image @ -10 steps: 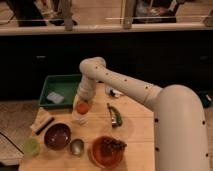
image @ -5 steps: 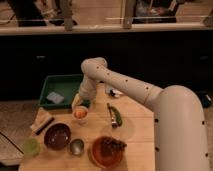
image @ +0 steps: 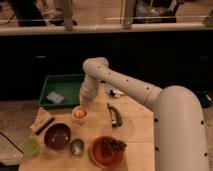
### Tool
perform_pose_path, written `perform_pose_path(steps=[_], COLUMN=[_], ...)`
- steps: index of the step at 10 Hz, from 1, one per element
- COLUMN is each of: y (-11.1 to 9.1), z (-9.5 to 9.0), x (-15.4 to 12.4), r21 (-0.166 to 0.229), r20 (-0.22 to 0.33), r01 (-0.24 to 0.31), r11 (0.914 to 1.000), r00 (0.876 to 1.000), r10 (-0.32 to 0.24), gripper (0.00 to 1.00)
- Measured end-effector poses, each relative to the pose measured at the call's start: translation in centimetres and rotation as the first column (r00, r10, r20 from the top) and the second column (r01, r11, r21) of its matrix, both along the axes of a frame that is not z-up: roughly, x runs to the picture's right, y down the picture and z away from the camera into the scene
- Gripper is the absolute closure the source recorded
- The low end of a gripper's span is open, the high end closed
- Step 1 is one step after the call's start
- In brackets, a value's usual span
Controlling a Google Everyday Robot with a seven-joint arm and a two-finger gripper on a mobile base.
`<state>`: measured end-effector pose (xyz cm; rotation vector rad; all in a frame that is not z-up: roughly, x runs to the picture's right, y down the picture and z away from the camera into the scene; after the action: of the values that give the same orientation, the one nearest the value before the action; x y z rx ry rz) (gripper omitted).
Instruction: Place apple in paper cup
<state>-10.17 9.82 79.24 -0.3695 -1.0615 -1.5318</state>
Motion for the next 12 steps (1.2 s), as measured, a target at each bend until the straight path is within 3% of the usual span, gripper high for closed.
perform_pose_path(steps=[2, 12], y=[-0.35, -0.32], z=[0.26, 0.24], x=[0.06, 0.07], r21=[-0.001, -0.002], r20=[0.002, 0.002], r01=[-0.007, -0.005], r11=[1.0000, 1.0000], r00=[1.000, 1.000], r10=[0.007, 0.005], gripper=[0.58, 0.58])
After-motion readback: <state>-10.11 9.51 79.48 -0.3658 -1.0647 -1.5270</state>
